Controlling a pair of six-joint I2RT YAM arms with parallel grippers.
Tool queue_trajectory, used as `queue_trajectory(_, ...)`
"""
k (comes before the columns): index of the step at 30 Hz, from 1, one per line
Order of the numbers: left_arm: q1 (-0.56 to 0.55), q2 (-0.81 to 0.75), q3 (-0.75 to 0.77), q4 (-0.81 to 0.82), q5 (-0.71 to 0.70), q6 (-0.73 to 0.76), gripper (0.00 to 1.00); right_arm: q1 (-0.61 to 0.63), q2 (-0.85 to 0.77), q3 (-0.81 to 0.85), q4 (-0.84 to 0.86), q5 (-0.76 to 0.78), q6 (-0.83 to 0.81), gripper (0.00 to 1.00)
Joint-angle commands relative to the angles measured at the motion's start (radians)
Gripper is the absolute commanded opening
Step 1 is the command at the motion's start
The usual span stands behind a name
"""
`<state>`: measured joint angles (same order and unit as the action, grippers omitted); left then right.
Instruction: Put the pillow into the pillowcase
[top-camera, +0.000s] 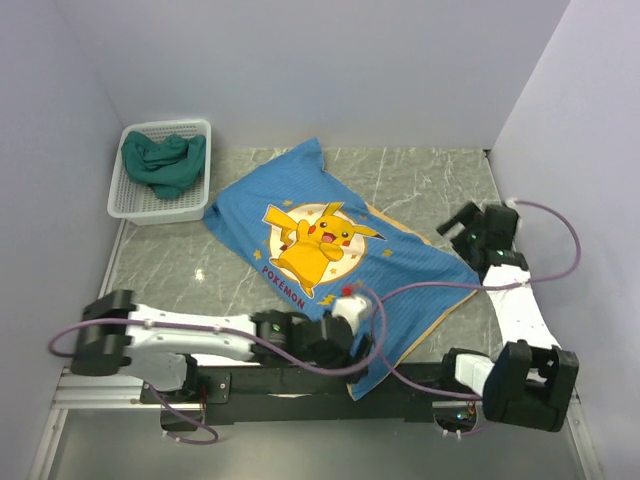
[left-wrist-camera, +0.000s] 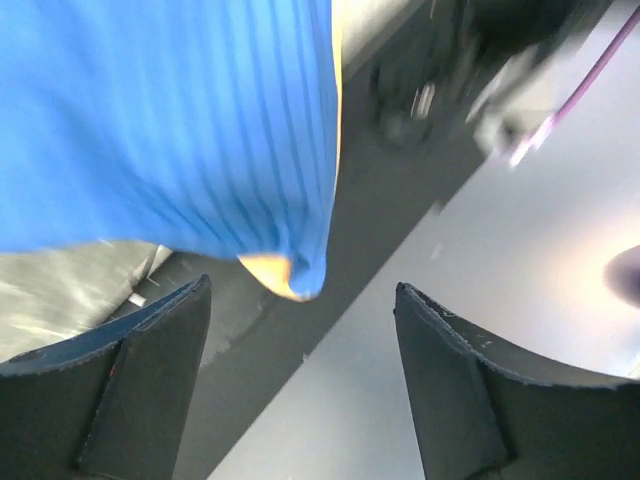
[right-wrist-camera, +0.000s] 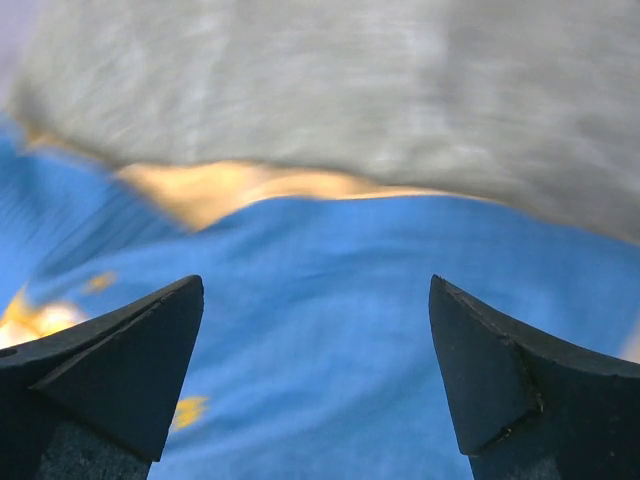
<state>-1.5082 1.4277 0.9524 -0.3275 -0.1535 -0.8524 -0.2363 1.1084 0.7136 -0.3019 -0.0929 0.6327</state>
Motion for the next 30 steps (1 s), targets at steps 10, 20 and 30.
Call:
queue_trajectory(10,0.552,-0.335,0.058,-0.156,-0.21,0.042,0.99,0.612,-0.059,0.208,0.021,0.127,-0.019,1.0)
queue_trajectory(20,0.583,-0.421,-0.093,-0.15,-0.356,-0.086,0.99,0.614,-0.186,0.112,0.009,0.139,-0.094,1.0)
queue_trajectory(30,0.589,-0.477,-0.155,-0.102,-0.376,-0.105,1.0,0.614,-0.196,0.086,-0.011,0.174,-0.12,1.0)
